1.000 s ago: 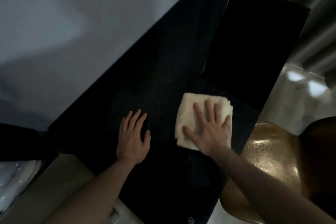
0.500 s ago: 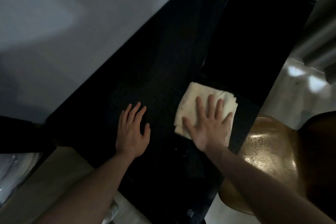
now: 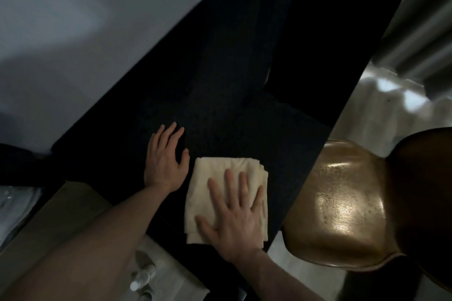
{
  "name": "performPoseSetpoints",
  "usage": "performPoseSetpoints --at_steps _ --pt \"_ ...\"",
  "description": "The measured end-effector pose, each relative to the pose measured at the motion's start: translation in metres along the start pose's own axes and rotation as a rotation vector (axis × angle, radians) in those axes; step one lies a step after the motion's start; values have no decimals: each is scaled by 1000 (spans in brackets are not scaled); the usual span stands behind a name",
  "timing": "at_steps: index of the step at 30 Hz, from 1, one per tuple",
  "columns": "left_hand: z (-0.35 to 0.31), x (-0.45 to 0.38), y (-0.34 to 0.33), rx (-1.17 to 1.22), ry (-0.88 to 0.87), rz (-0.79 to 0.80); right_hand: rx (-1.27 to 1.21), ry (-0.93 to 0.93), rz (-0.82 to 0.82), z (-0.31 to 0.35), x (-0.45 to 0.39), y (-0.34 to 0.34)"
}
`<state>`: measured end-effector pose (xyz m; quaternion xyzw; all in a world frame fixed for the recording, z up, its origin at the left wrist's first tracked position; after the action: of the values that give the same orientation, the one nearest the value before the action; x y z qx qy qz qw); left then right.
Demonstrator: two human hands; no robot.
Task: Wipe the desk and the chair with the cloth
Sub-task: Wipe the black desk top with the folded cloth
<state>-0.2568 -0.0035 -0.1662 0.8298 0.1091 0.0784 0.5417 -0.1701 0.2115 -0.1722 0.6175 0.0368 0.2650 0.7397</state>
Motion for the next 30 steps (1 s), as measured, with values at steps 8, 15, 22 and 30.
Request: performPoseSetpoints --at_steps 8,15,22,30 --pt "2 1 0 16 15 3 78 9 -71 -90 -46 37" --pt "4 1 -1 22 16 12 29 -332 -154 -151 -55 62" --pt "1 0 1 19 6 3 -32 -438 -76 -86 2 21" --pt "1 -1 1 5 -4 -10 50 -93 -35 7 49 -17"
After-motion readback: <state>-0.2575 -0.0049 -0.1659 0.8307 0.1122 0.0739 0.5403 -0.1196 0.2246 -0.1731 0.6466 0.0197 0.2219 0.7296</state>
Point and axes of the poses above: each hand's wrist, its own x-axis away from the middle knuckle, its own y-axis out of the back of the hand, z = x × y, the point moved 9 cm from there along -x, towards the middle knuckle, and after that the axes turned 3 degrees about x, right-handed, at the moved point
